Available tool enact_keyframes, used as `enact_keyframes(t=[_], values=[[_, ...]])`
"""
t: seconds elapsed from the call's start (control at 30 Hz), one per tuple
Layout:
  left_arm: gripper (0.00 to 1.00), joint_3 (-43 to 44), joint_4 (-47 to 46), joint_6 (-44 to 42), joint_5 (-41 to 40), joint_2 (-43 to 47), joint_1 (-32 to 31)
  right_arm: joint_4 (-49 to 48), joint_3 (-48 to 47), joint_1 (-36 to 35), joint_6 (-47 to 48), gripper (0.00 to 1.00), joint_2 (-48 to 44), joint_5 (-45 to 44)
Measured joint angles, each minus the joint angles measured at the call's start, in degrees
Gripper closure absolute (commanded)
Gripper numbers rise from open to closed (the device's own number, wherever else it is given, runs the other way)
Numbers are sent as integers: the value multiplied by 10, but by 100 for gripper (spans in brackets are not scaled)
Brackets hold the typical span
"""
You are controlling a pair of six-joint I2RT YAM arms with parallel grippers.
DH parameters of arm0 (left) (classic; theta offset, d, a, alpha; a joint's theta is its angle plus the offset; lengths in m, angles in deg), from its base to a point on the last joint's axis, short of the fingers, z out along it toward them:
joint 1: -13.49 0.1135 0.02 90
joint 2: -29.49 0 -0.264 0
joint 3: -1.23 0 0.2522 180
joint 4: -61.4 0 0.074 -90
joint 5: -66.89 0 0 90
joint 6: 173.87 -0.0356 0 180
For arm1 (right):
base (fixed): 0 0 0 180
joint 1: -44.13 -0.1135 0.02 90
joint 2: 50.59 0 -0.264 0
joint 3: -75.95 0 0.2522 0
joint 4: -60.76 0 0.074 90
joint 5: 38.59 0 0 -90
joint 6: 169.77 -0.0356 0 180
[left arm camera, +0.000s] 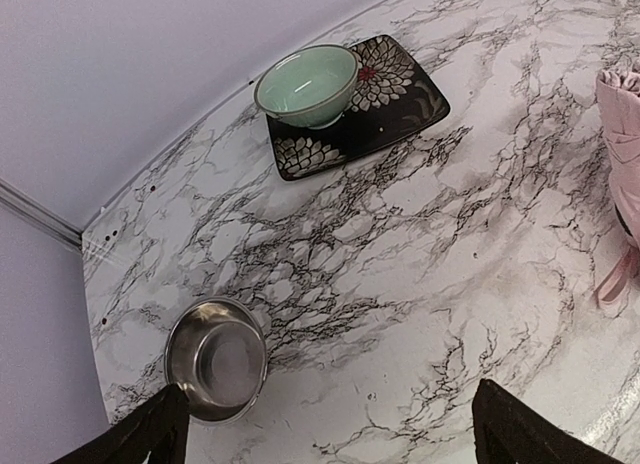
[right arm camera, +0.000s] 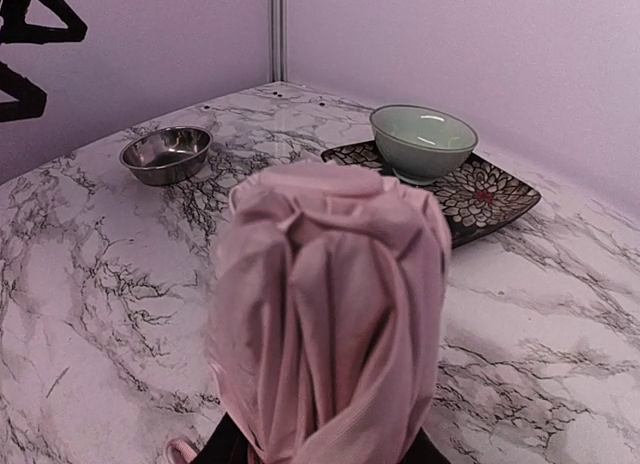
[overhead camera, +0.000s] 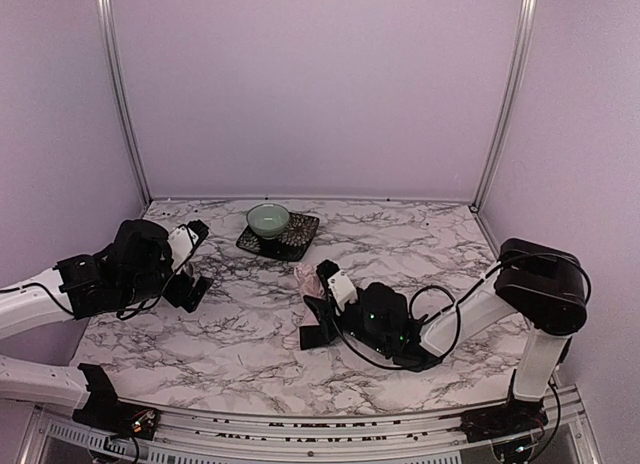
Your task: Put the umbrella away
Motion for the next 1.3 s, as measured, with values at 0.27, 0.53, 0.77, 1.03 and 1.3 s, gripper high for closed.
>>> enact_keyframes(t=[0.27, 0.53, 0.77, 1.03, 1.3], values=[[1, 0, 0, 0, 2, -4, 0, 137, -25, 0, 18, 100, -70, -11], [1, 0, 0, 0, 9, -10, 0, 290, -73, 52, 17, 100, -240, 171], [1, 0, 0, 0, 9, -10, 0, 516, -192, 57, -17, 100, -290, -76], [1, 0, 0, 0, 11, -10, 0, 926, -317, 85, -173, 100, -133, -456], [1, 0, -1, 0, 13, -10, 0, 1235, -483, 103, -324, 95, 162, -479]])
